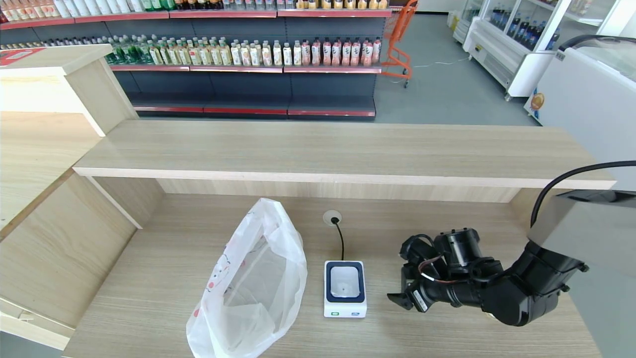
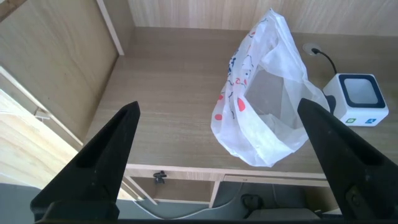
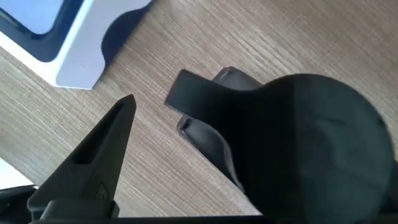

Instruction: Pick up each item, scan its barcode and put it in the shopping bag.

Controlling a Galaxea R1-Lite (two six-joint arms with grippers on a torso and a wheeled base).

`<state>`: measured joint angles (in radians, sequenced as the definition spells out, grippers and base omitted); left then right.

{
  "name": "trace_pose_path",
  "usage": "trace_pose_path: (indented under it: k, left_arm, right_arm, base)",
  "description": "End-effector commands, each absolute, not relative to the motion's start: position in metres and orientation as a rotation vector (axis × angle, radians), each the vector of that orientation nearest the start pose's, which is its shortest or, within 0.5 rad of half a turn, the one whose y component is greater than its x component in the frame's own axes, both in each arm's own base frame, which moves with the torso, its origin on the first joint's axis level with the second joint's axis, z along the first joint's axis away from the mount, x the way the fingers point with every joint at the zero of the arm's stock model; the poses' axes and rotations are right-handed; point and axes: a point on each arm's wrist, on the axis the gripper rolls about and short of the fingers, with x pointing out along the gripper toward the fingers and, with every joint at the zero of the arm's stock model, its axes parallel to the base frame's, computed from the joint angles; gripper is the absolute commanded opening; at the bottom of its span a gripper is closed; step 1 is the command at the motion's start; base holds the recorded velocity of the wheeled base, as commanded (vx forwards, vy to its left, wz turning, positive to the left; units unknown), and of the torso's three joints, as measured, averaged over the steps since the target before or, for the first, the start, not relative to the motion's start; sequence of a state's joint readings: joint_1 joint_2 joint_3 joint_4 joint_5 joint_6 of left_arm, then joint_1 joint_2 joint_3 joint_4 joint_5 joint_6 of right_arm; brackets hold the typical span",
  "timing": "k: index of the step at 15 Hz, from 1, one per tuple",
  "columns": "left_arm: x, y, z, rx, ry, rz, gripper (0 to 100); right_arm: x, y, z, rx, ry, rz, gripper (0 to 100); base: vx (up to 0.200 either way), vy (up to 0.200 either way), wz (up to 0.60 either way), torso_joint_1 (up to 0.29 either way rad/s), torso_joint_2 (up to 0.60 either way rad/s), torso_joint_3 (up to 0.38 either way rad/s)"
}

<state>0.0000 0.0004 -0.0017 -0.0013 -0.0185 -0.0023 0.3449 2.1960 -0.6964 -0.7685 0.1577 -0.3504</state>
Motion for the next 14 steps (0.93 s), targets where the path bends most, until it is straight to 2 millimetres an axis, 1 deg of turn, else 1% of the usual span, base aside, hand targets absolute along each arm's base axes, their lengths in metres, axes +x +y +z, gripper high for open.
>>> trace_pose_path:
  k: [1, 4, 5, 8, 11, 14]
  left_arm:
    - [-0.023, 0.0, 0.076, -0.003, -0.003, -0.02, 100]
    - [-0.023, 0.0, 0.076, -0.003, -0.003, -0.018, 100]
    - [-0.023, 0.0, 0.076, -0.003, -0.003, -0.018, 100]
    - [-0.023, 0.0, 0.076, -0.003, -0.003, -0.018, 100]
    - [-0.023, 0.0, 0.076, -0.003, -0.003, -0.02, 100]
    - [-0.023, 0.0, 0.076, -0.003, -0.003, -0.02, 100]
  right_arm:
    - [0.323, 0.122, 0.011, -0.381, 0.61, 0.641, 100]
    - [0.322, 0.122, 0.017, -0.364, 0.589, 0.68, 100]
    - [0.321, 0.122, 0.018, -0.361, 0.585, 0.687, 0]
    - [0.311, 0.124, 0.02, -0.374, 0.588, 0.704, 0]
    - [0.298, 0.12, 0.02, -0.379, 0.6, 0.703, 0]
    - [0.29, 0.116, 0.031, -0.38, 0.58, 0.698, 0]
  base:
    - [0.0, 0.0, 0.0, 0.0, 0.0, 0.0]
    - [0.0, 0.0, 0.0, 0.0, 0.0, 0.0]
    - [0.0, 0.0, 0.0, 0.0, 0.0, 0.0]
    - [0.0, 0.0, 0.0, 0.0, 0.0, 0.0]
    - [0.0, 0.0, 0.0, 0.0, 0.0, 0.0]
    - [0.0, 0.0, 0.0, 0.0, 0.0, 0.0]
